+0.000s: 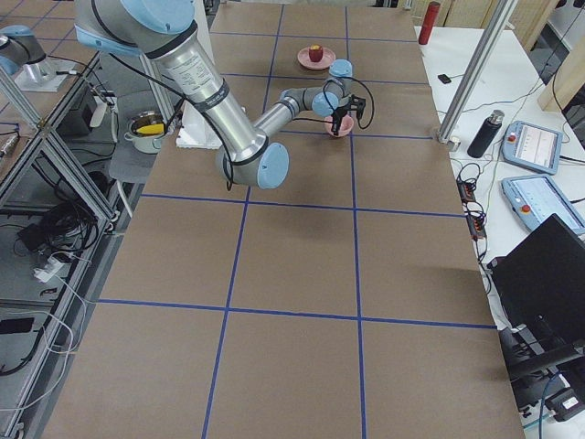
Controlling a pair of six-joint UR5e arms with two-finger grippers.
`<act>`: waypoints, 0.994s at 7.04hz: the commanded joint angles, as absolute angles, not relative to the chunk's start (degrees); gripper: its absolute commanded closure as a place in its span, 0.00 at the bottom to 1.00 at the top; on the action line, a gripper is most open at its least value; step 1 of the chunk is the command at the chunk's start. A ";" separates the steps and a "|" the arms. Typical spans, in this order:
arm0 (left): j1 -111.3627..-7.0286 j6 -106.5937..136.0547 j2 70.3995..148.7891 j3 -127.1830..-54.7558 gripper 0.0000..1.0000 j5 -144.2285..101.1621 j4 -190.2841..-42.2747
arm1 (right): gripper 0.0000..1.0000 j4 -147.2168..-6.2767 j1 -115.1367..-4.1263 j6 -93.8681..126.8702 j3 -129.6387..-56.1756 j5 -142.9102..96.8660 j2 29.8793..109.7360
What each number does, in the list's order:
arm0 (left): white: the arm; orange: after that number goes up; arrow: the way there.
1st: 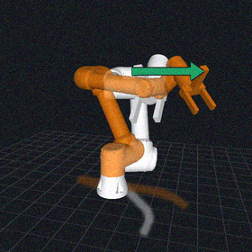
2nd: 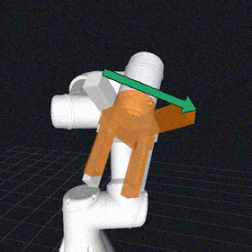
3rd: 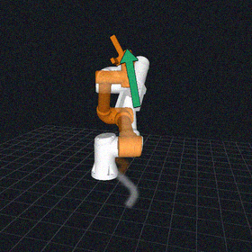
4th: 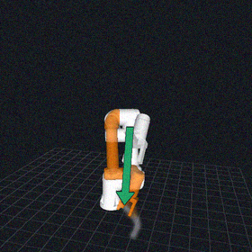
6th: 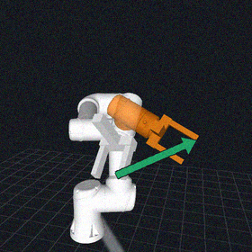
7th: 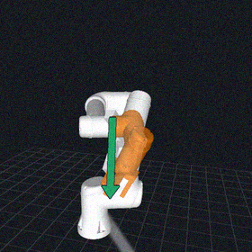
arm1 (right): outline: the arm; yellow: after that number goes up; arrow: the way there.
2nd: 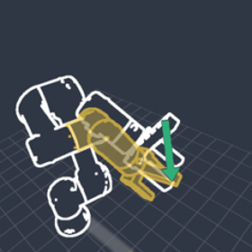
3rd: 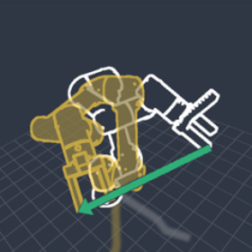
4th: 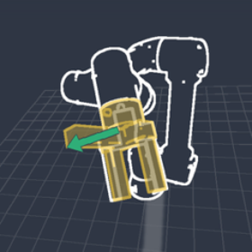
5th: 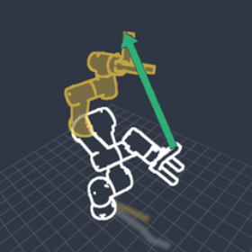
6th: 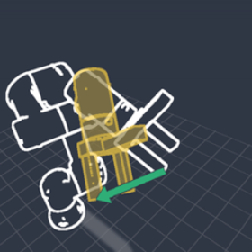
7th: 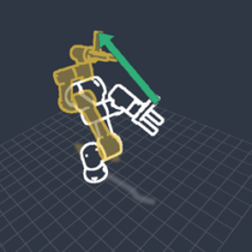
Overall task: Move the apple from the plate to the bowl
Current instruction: 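Slide the pink bowl with the right gripper to the table centre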
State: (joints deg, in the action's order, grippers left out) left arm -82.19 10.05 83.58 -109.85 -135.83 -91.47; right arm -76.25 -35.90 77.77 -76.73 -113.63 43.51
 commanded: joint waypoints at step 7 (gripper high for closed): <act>-59.37 33.78 87.36 -108.63 0.02 -127.20 -100.78 | 0.00 -75.94 -41.38 77.35 -98.32 -114.87 60.60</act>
State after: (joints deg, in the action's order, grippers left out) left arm -63.74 27.62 87.31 -108.79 -129.55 -97.29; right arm -76.10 -39.26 77.93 -93.86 -114.52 55.81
